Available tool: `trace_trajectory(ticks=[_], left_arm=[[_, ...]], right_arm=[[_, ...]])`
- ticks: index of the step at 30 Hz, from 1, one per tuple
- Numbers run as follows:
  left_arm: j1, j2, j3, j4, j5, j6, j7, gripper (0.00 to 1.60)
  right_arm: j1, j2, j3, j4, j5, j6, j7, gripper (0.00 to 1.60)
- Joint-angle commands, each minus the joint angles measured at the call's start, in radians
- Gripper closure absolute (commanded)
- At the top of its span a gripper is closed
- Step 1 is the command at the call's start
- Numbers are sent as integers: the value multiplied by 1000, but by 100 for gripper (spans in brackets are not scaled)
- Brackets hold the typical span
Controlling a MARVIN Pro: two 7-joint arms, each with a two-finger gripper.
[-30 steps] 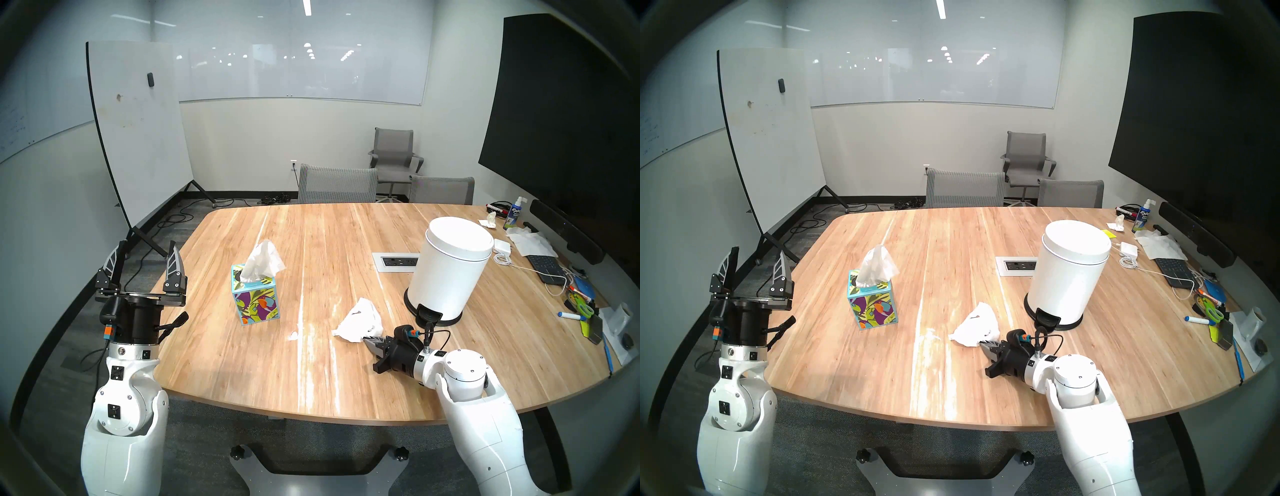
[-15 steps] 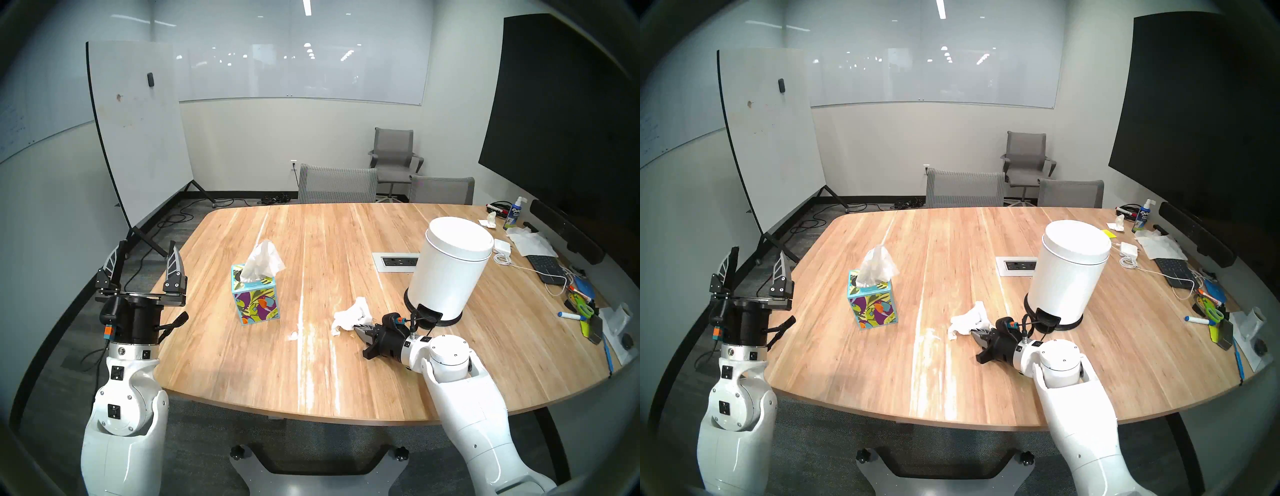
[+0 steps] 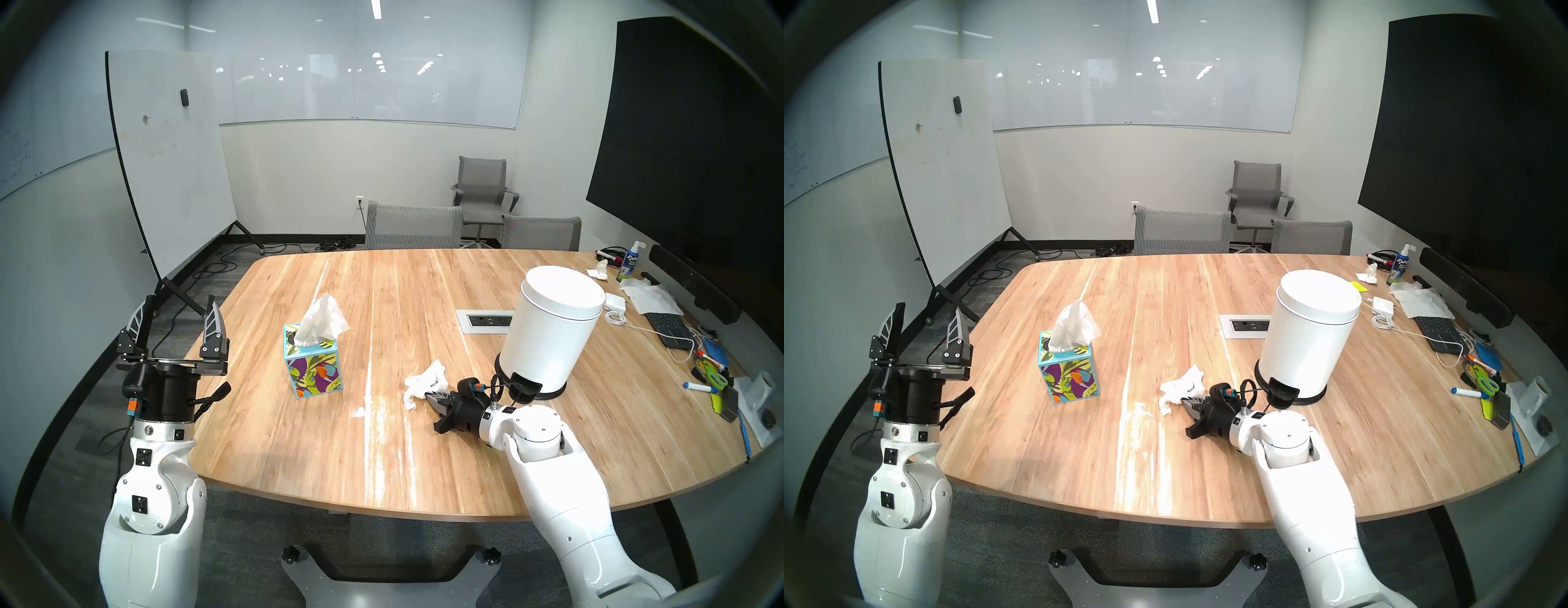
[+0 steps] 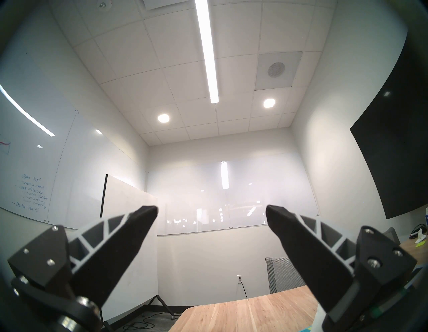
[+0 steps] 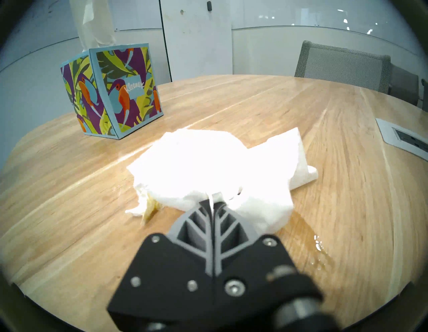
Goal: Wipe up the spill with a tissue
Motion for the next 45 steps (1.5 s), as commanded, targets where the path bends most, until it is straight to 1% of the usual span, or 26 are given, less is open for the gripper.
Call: trace_trajectory(ticks=[1, 2, 5, 7, 12, 16, 17, 18, 19, 22, 23, 24, 28, 32, 35, 38, 40, 43, 44, 45], left_arm=[[2, -2, -2, -17, 0, -7, 1, 0], [2, -2, -2, -17, 0, -7, 1, 0], [2, -2, -2, -17, 1, -7, 1, 0], [2, -2, -2, -17, 0, -7, 1, 0], [1, -1, -1, -16, 0, -7, 1, 0], [0, -1, -1, -15, 0, -6, 0, 0], [0, -1, -1, -14, 0, -6, 0, 0], [0, -1, -1, -14, 0, -6, 0, 0], [0, -1, -1, -14, 0, -6, 0, 0], [0, -1, -1, -15, 0, -7, 0, 0], [1, -1, -1, -16, 0, -7, 0, 0], [1, -2, -1, -16, 0, -7, 1, 0], [2, -2, -2, -17, 0, -7, 1, 0], [2, -2, -2, -18, 1, -7, 1, 0], [2, -2, -2, -17, 1, -7, 1, 0], [2, -2, -2, -17, 0, -7, 1, 0], [2, -2, -2, -17, 0, -7, 1, 0], [1, -2, -1, -16, 0, -7, 1, 0], [1, -2, -1, -16, 0, -7, 0, 0], [1, -1, -1, -16, 0, -7, 0, 0]], right_arm=[[-42, -47, -23, -36, 9, -7, -11, 160], [-47, -47, -25, -44, 7, -5, -14, 160], [-95, -19, -13, -125, 7, 21, -13, 160], [-108, 5, 2, -141, 22, 11, 10, 160], [-168, 46, 43, -199, 35, -3, 28, 160], [-245, 80, 100, -268, 47, 0, 40, 160], [-241, 89, 112, -262, 50, 2, 44, 160], [-276, 95, 132, -297, 53, 3, 44, 160], [-262, 100, 141, -282, 57, 5, 50, 160], [-320, 102, 179, -337, 71, 2, 61, 160], [-316, 98, 182, -333, 75, 1, 70, 160], [-339, 94, 187, -361, 77, 6, 69, 160], [-350, 72, 167, -402, 54, 39, 56, 160], [-311, 68, 133, -370, 35, 55, 56, 160], [-258, 72, 104, -312, 14, 76, 56, 160], [-205, 83, 89, -244, -2, 92, 63, 160], [-189, 89, 84, -221, -7, 93, 62, 160], [-123, 98, 70, -166, -17, 104, 71, 160], [-134, 96, 75, -176, -17, 100, 60, 160], [-109, 98, 70, -155, -21, 104, 66, 160]])
